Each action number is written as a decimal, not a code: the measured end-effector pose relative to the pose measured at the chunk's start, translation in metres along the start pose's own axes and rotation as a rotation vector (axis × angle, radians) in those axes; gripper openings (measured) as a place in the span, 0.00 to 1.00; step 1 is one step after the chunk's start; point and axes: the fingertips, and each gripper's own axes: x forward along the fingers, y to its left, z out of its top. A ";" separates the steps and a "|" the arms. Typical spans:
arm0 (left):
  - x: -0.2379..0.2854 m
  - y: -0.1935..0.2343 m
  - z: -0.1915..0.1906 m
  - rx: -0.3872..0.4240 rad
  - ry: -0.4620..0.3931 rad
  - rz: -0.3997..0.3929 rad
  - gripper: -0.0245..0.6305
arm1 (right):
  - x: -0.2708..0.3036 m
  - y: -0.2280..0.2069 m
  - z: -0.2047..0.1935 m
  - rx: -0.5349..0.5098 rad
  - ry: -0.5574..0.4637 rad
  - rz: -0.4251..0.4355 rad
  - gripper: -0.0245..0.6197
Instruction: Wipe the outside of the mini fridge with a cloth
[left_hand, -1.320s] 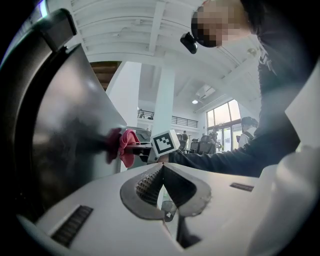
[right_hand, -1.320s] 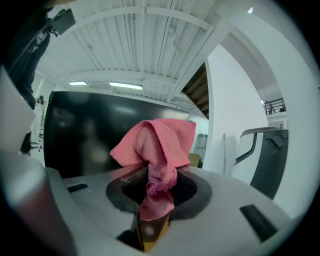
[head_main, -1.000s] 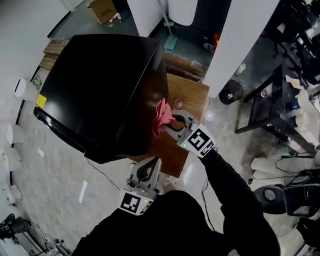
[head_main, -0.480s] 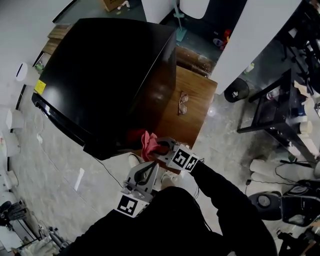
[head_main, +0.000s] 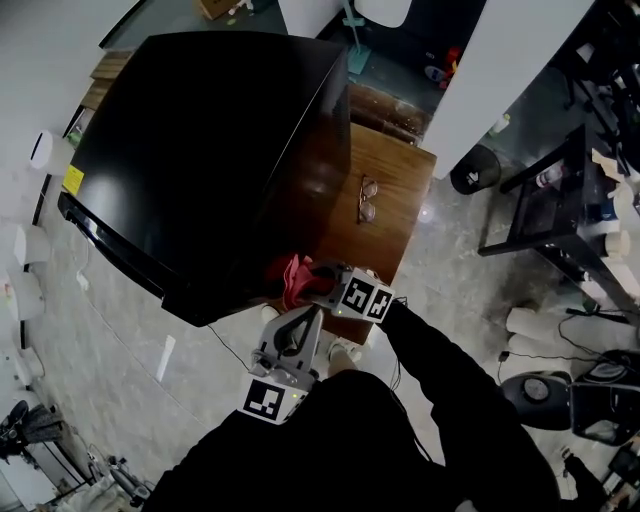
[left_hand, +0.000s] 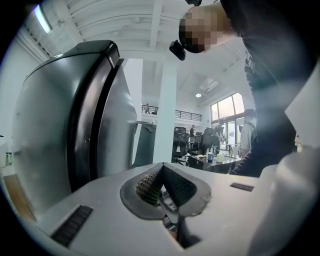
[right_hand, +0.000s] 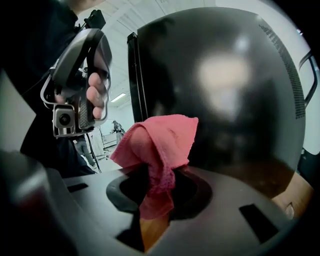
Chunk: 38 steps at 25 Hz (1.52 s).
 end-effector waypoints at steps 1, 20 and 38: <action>0.004 0.000 -0.001 0.006 0.003 -0.004 0.05 | -0.003 -0.008 -0.001 0.001 0.000 -0.019 0.20; 0.085 0.019 0.016 0.021 -0.050 0.013 0.05 | -0.100 -0.224 0.013 -0.023 0.034 -0.412 0.20; 0.062 -0.030 0.082 0.088 -0.001 -0.164 0.05 | -0.202 -0.159 0.095 -0.005 -0.008 -0.573 0.20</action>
